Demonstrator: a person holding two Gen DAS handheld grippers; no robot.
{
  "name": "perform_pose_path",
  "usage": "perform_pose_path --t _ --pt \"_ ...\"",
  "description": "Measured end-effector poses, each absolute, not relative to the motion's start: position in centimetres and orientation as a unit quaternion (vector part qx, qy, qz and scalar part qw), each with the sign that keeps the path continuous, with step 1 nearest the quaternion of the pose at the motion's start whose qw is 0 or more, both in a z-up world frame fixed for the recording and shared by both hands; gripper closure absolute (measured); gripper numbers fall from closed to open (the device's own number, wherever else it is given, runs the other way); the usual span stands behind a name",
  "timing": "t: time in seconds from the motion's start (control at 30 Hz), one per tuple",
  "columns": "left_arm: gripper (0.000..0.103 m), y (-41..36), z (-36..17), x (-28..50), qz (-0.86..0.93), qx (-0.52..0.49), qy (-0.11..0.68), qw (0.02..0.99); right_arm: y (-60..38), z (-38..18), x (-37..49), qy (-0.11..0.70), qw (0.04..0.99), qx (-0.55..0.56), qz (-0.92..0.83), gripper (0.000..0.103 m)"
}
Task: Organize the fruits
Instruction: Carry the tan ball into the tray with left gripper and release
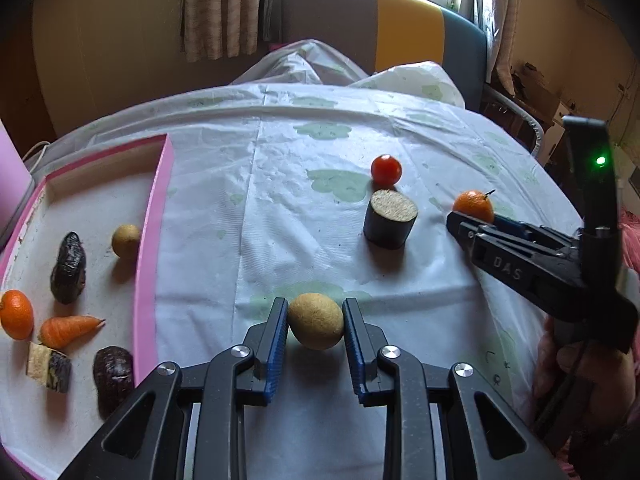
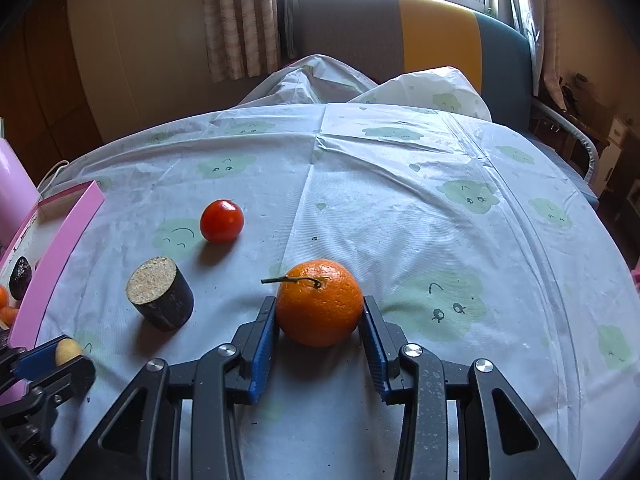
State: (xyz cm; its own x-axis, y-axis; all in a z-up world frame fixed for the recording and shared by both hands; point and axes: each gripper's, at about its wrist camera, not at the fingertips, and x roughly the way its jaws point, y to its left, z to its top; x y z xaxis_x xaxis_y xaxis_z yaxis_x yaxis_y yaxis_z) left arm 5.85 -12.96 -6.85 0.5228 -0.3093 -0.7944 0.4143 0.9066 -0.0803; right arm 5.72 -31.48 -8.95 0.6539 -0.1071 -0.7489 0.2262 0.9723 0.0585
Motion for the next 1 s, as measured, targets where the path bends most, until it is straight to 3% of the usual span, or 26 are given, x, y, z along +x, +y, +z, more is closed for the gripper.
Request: perform_pose_path --t 0.57,0.8,1.0 --pt "0.076 -3.2 -0.9 4.7 -0.137 -0.009 0.393 0.909 -31.2 -8.9 5.8 0.408 0.906 0.059 -0.098 0.062" --pt "0.076 5.8 -2.6 6.1 -0.042 -0.065 0.414 0.907 -31.2 -8.9 5.8 0.408 0.906 0.055 -0.100 0.062" --pt "0.075 9.0 -5.1 6.9 -0.001 -0.087 0.441 0.894 -31.2 -8.9 5.8 0.408 0.906 0.055 -0.100 0.062"
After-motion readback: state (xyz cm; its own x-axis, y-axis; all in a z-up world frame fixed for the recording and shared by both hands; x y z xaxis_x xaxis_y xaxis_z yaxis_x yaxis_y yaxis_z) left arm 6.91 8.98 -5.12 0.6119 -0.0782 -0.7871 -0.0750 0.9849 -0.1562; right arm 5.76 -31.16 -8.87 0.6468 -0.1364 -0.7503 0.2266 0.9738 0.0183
